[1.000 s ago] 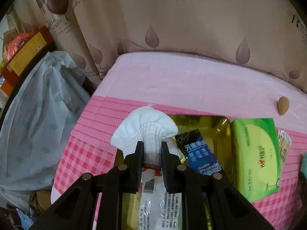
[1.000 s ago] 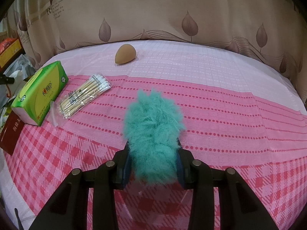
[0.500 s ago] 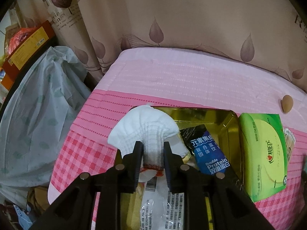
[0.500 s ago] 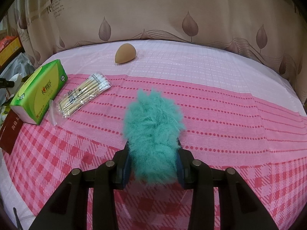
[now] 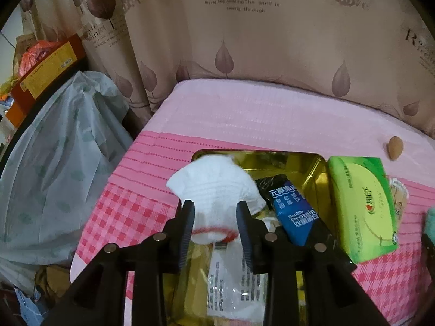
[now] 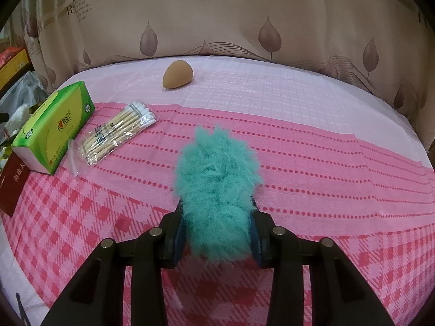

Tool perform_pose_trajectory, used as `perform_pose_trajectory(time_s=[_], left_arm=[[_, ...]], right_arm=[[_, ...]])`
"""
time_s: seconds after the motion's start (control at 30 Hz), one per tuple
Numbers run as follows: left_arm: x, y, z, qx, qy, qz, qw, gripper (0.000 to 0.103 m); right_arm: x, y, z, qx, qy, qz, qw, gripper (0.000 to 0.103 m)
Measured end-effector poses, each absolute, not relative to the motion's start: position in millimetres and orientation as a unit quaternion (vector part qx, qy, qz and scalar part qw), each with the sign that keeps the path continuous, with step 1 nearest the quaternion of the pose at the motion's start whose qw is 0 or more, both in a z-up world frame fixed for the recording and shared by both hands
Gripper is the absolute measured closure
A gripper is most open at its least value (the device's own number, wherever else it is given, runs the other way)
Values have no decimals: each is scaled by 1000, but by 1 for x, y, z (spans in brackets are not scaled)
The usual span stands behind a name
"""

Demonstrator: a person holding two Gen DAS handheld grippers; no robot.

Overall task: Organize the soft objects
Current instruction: 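Lower the white cloth into the tin and open the left tool, then carry the teal scrunchie over the gold tin with the right tool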

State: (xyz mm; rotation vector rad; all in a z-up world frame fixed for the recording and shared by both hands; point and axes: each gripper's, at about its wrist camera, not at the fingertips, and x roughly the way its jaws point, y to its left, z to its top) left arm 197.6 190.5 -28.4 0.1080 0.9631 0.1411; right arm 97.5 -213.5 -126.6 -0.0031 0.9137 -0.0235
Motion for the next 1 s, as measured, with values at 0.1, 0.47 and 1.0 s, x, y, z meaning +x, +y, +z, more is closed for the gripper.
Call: perform_pose_trajectory(time_s=[0.1,0.47,1.0], left_arm=[[185,187,-21,66,445,72,890,65],[127,186,-23,99,409,83,903,59],[98,239,-36,28,414,118,902,59]], right_arm=[[97,-213,-127,-4,441,-12,897,67],[97,-212,-126,-9,442,-15,897,67],[93,-211,-123,-10,437,-19,899,78]])
